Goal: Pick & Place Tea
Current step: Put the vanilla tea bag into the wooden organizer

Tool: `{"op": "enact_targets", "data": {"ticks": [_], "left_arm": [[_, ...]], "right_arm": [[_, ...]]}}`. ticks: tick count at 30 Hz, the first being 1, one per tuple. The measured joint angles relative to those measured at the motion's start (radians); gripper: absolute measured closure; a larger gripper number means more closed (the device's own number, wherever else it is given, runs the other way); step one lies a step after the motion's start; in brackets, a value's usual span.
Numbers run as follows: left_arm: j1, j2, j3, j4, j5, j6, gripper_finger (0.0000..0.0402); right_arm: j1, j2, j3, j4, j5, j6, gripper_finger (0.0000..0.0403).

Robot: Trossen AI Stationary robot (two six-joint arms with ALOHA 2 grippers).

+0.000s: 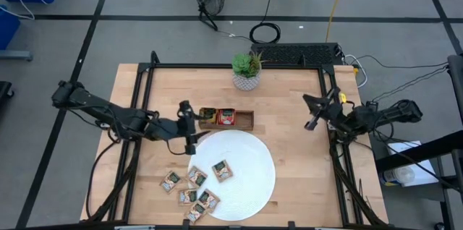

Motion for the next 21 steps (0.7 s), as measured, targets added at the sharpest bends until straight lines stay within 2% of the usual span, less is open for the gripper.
{"op": "enact_targets", "data": {"ticks": [3,7,15,21], "left_arm": [[0.023,-0.045,-0.038,-0.001,0.003,-0.033,0.0192],[0.055,-0.067,-0.073,-0.063,0.012,-0.085,0.0192],[0.086,-0.066,-0.073,-0.107,0.082,-0.092,0.0192],[0.109,-0.066,-0.07,-0.215,0.233,-0.18,0.0192]], "right_arm": [[-0.037,-0.047,-0.059,0.091,0.024,-0.064,0.0394],[-0.068,-0.117,-0.093,0.08,0.079,-0.06,0.0394],[-0.07,-0.19,-0.1,-0.21,-0.127,0.137,0.04],[-0.07,-0.184,-0.138,-0.189,-0.105,0.162,0.0399]]}}
